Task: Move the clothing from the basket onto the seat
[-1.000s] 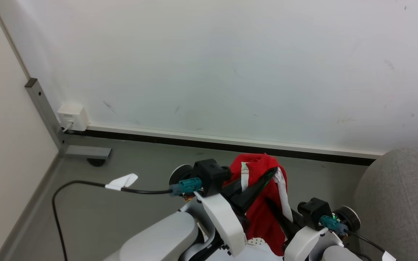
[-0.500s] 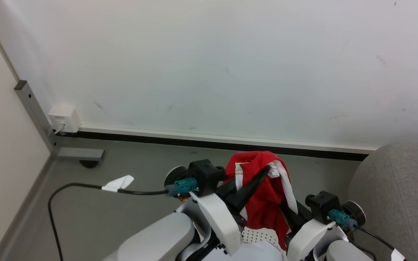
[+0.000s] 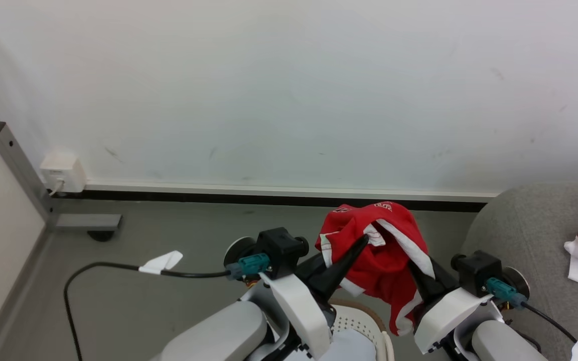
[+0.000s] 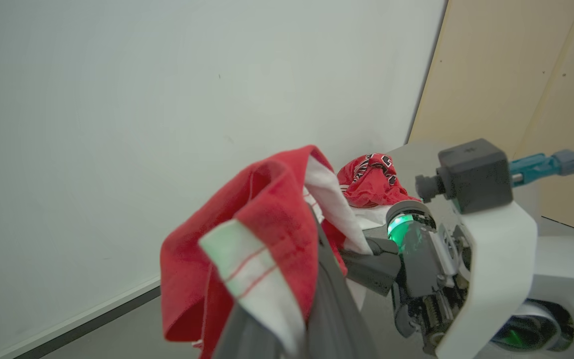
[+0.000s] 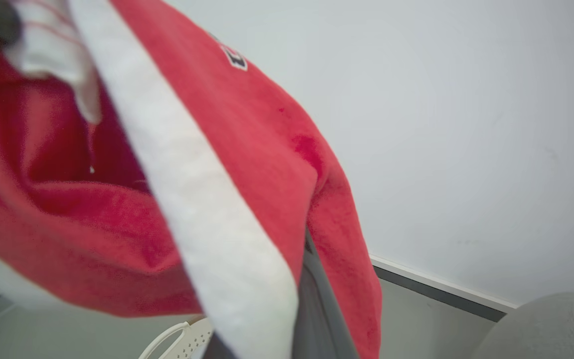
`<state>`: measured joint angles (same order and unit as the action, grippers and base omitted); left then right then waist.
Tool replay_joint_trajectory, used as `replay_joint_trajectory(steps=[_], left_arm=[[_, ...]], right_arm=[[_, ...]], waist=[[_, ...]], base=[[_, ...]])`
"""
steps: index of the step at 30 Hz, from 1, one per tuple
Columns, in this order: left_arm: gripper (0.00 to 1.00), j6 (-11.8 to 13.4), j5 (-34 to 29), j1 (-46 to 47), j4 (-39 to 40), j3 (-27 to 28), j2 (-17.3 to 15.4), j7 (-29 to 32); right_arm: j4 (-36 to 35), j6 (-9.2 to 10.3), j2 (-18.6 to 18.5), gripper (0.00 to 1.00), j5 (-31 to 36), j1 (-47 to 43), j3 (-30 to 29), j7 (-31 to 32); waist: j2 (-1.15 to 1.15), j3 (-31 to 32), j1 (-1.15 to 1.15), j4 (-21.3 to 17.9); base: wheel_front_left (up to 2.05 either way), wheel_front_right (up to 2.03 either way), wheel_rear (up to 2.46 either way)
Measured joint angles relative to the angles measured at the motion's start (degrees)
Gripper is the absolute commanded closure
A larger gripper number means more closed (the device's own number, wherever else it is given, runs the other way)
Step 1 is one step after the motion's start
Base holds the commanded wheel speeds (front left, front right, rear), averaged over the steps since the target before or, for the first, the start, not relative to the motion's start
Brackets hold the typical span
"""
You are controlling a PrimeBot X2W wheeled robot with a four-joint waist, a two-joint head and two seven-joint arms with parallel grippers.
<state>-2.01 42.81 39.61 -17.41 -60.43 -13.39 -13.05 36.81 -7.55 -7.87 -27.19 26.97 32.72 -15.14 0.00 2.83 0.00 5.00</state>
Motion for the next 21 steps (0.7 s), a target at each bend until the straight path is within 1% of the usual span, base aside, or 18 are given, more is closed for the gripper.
replay_joint_trajectory(steps=[1, 2, 9, 17, 21], left_arm=[[0.49, 0.03, 0.00, -0.25, -0.01, -0.10, -0.03, -0.02], [0.00, 0.03, 0.00, -0.49, -0.01, -0.22, -0.05, -0.08], [0.00, 0.41, 0.00, -1.79, -0.07, -0.67, -0.03, -0.25], [0.00, 1.09, -0.34, -2.73, -0.92, -0.41, 0.37, -1.18], [0.00, 1.53, -1.30, -2.89, -1.64, 0.03, 0.04, -1.51]], right_arm=[[-0.35, 0.00, -0.14, 1.00, 0.20, -0.07, -0.77, 0.00], [-0.86, 0.00, -0.25, 1.00, 0.42, -0.12, -1.51, 0.01], [-3.97, 0.00, -1.35, 1.00, 1.92, -0.21, -6.39, 0.00], [-7.01, 0.00, -4.21, 1.00, 3.50, -0.13, -11.93, 0.00], [-8.43, 0.00, -5.19, 1.00, 4.50, -1.33, -14.55, 0.00]], waist=[[0.00, -0.06, 0.00, -0.44], [0.00, -0.11, 0.00, -0.90], [0.00, -0.79, 0.00, -5.38], [0.00, -2.05, 0.00, -12.32], [0.00, -2.65, 0.00, -16.03]], base=[[0.00, 0.00, 0.00], [0.00, 0.00, 0.00], [0.00, 0.00, 0.00], [0.00, 0.00, 0.00], [0.00, 0.00, 0.00]])
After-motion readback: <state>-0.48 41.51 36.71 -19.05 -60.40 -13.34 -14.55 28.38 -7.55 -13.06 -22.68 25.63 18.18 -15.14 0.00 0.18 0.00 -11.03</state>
